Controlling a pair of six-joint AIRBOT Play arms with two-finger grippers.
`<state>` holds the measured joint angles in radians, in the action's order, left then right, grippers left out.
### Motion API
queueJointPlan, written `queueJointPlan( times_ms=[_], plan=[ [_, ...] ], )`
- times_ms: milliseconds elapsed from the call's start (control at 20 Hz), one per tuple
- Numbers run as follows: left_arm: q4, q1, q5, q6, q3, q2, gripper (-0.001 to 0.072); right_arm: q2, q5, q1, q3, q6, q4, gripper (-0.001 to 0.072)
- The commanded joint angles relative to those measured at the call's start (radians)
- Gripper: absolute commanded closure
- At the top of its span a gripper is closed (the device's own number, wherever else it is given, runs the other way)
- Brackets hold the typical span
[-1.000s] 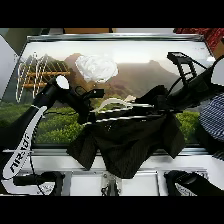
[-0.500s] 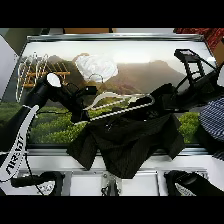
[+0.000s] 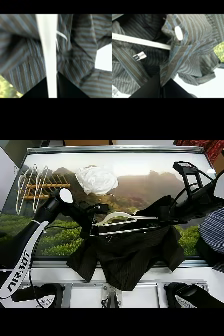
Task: Fold the clothes and pants, and hang the long-sleeved shirts on hangers.
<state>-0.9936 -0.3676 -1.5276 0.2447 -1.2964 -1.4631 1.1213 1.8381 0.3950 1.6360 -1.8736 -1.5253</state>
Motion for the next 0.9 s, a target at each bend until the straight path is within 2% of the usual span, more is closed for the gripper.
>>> queueJointPlan(
  times_ms=[0, 300, 550, 850],
  plan=[
    [0.000, -0.048, 0.017, -0.014, -0.014, -0.011, 0.0695, 0.018, -0.051, 0.022, 0.002, 0.004, 0.020, 0.0702],
    [0.002, -0.069, -0.030, -0.013, -0.014, -0.074, 0.0695, 0.066, -0.145, 0.109, 0.007, 0.003, 0.062, 0.0702],
    [0.002, -0.069, -0.035, -0.013, -0.014, -0.073, 0.0695, 0.120, -0.314, 0.180, 0.011, 0.004, 0.177, 0.0702],
    [0.001, -0.069, -0.043, -0.013, -0.014, -0.073, 0.0696, 0.209, -0.339, 0.230, 0.084, 0.035, 0.222, 0.0702]
  ],
)
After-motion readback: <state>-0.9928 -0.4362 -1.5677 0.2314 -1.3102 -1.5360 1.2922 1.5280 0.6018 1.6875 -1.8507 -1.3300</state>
